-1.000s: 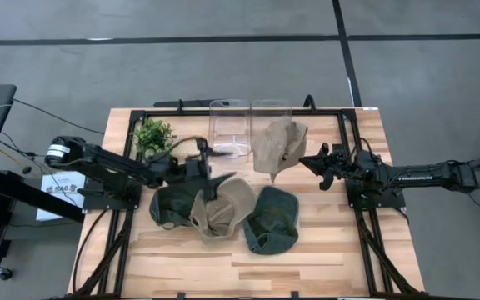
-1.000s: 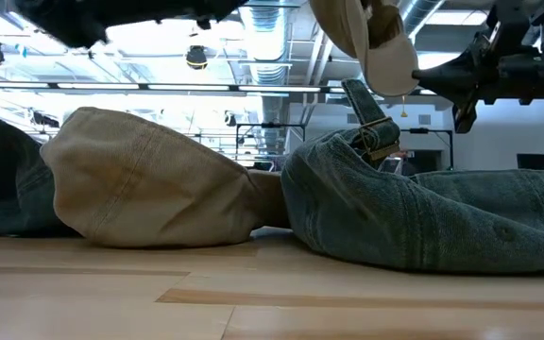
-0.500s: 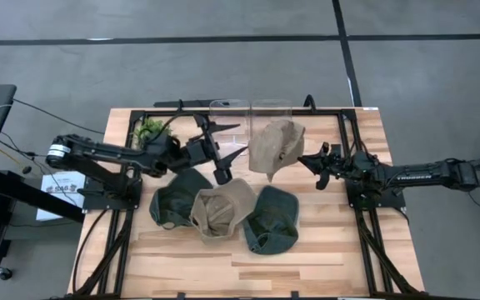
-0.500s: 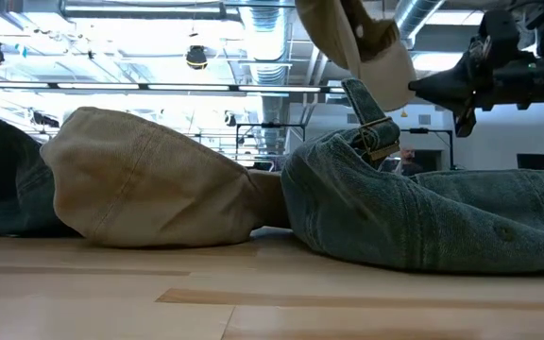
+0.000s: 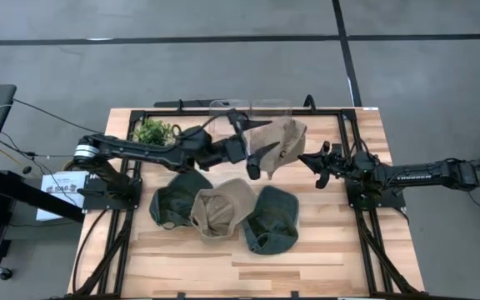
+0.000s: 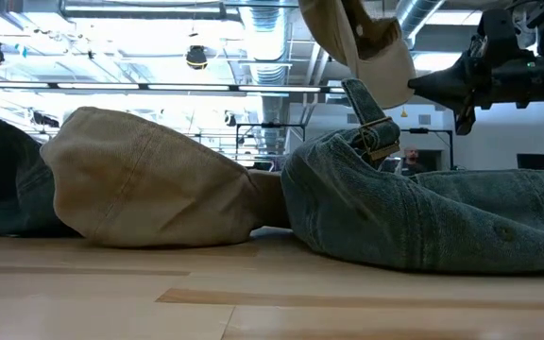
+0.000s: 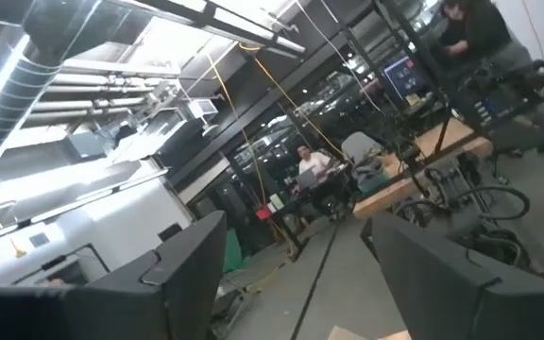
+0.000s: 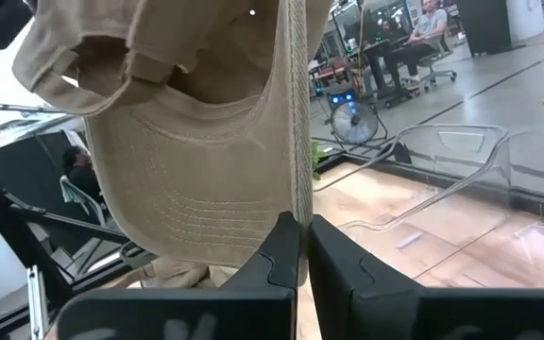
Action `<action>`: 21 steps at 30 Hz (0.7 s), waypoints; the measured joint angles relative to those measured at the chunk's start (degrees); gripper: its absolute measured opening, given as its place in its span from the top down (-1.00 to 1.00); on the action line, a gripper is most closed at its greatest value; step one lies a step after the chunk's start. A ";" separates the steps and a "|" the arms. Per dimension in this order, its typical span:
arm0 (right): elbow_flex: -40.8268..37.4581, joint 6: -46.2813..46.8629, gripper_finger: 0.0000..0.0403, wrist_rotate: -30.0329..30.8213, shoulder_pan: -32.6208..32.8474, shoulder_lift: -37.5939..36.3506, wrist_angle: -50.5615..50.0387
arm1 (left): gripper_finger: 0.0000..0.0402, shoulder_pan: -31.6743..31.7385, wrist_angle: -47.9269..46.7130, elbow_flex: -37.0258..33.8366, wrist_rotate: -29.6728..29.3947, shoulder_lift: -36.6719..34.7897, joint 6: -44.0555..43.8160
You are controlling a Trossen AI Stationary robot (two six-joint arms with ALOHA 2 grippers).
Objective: Pick & Place hat
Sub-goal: Put the right brown cap into the right transparent bin
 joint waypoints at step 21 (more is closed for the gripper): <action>0.02 -3.47 0.99 -0.43 0.10 -0.02 0.42 | -0.32 3.83 0.61 9.52 6.64 8.06 -3.50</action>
